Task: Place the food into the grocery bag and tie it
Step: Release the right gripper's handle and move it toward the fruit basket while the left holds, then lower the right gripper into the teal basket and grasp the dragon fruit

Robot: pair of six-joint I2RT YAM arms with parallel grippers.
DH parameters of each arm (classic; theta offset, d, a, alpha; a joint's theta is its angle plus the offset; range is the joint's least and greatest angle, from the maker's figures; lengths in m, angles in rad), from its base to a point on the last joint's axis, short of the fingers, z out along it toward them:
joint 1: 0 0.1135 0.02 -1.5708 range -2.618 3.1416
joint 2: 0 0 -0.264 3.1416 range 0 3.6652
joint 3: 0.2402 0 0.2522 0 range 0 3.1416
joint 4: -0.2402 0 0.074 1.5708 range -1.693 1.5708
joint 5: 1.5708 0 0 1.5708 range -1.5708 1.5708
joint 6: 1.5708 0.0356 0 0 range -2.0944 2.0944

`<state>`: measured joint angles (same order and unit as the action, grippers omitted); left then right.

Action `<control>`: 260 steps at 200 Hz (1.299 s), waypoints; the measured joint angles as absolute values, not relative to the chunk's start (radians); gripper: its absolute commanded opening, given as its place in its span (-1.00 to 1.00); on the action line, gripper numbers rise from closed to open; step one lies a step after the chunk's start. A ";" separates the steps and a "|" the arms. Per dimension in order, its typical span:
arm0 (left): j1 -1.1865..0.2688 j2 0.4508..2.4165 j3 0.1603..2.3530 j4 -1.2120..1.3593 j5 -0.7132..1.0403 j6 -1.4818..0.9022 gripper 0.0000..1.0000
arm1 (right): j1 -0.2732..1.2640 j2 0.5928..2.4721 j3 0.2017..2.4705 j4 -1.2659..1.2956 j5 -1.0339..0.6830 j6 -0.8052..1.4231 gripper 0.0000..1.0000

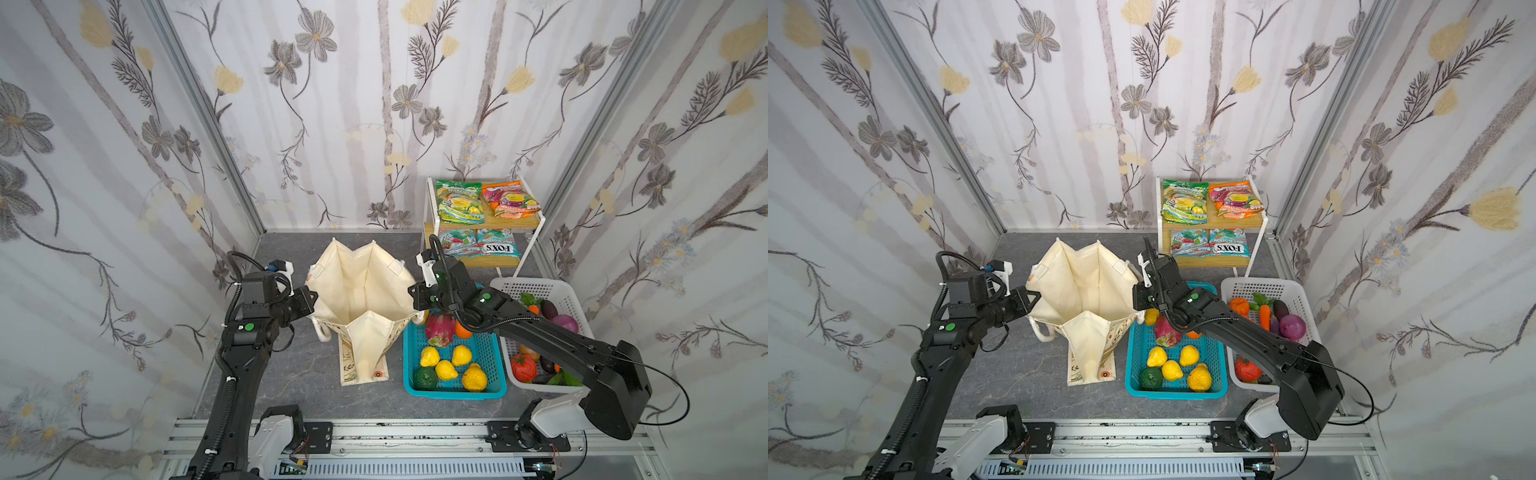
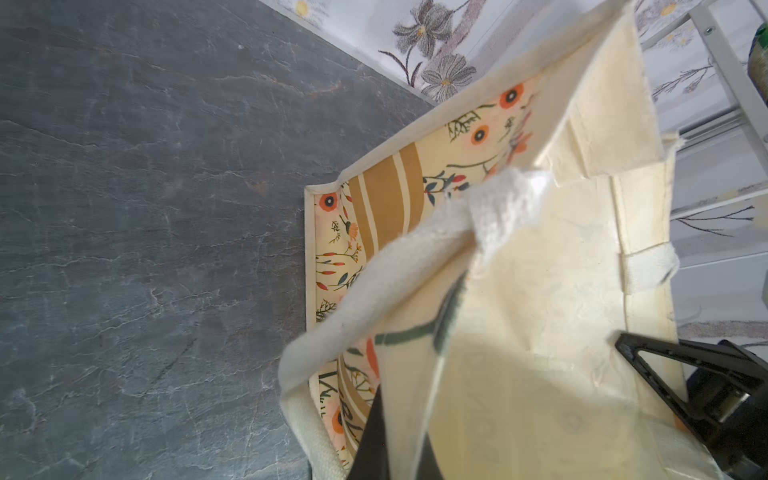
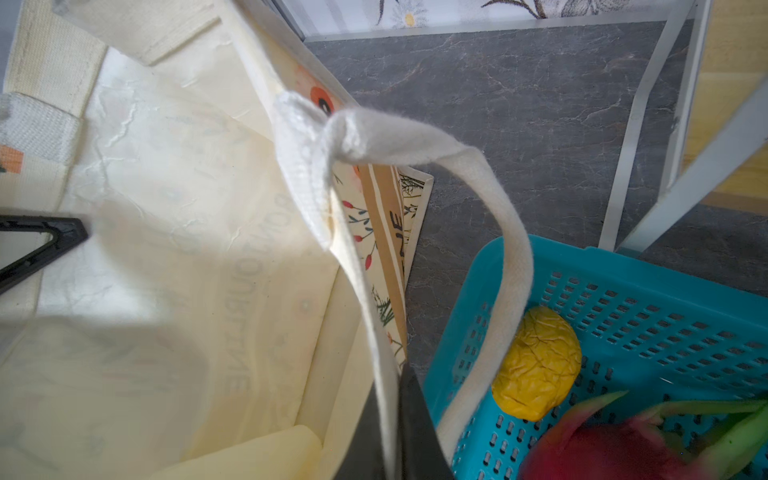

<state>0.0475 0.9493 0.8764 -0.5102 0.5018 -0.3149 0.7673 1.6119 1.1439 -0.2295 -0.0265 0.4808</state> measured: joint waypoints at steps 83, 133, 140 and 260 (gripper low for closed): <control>0.045 0.987 0.860 -0.442 0.517 -0.308 -1.00 | 0.771 1.472 1.137 -0.224 0.055 0.414 0.99; 0.045 0.986 0.858 -0.439 0.517 -0.295 -1.00 | 0.768 1.241 1.081 -0.202 0.312 0.397 0.99; 0.045 0.985 0.858 -0.439 0.517 -0.295 -1.00 | 0.767 1.201 1.063 -0.189 0.332 0.373 0.99; 0.045 0.965 0.832 -0.406 0.521 -0.299 -1.00 | 0.513 0.984 0.711 -0.203 0.124 0.514 0.99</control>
